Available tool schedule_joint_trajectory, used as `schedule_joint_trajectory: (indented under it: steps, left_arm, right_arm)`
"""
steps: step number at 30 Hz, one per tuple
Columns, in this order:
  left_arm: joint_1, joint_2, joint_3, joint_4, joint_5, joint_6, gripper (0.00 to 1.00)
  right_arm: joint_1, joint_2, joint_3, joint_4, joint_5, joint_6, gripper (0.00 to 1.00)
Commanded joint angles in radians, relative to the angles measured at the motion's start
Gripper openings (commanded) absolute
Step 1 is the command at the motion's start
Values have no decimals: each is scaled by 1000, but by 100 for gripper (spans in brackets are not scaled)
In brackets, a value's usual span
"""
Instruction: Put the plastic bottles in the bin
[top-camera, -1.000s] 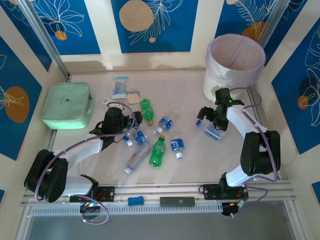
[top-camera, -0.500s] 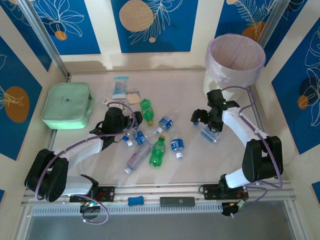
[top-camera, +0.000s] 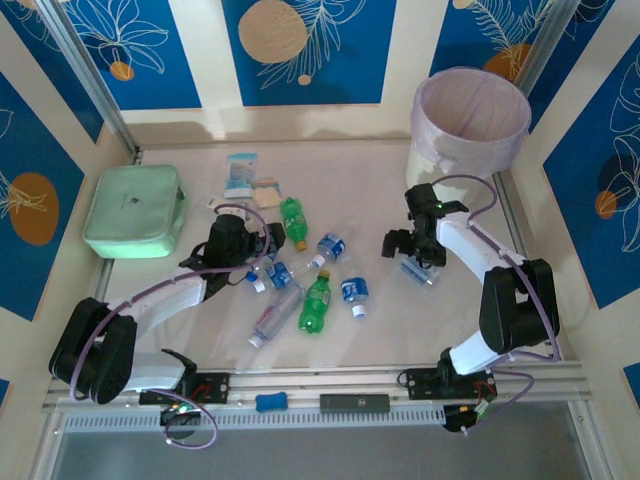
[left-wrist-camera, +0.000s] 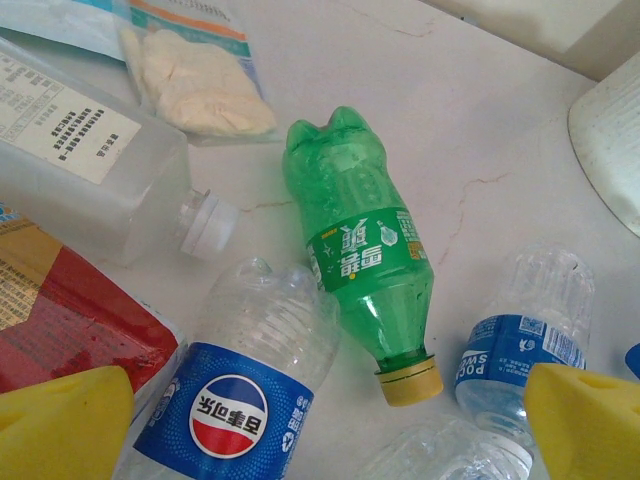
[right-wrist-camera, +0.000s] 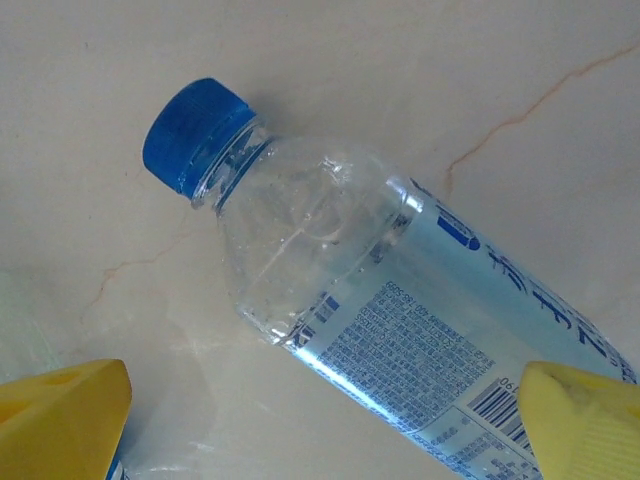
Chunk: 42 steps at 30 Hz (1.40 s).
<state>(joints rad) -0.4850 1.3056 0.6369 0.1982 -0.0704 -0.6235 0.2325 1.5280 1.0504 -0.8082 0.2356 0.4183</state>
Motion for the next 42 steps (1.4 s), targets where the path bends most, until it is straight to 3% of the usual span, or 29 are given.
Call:
schedule_joint_trajectory:
  steps: [1, 9, 15, 23, 28, 33, 42]
  left_arm:
    - [-6, -13, 22, -2, 12, -8, 100]
    - [-7, -21, 27, -14, 13, -3, 100]
    - [-7, -37, 16, -22, 1, -8, 100]
    - [-7, -28, 36, -29, 15, -2, 100]
    - [-7, -20, 47, -31, 20, 1, 100]
    - [-7, -13, 49, -33, 23, 5, 100]
    - [-7, 6, 65, -26, 32, 5, 100]
  right_arm:
    - [27, 2, -15, -36, -71, 16, 99]
    - [43, -14, 51, -69, -41, -5, 99]
    - [37, 29, 107, -94, 129, -108, 100]
    - [73, 134, 108, -101, 178, -156, 99]
    - [74, 208, 123, -121, 146, -168, 99]
    - [90, 239, 126, -121, 114, -173, 90]
    - [112, 244, 128, -117, 102, -184, 59]
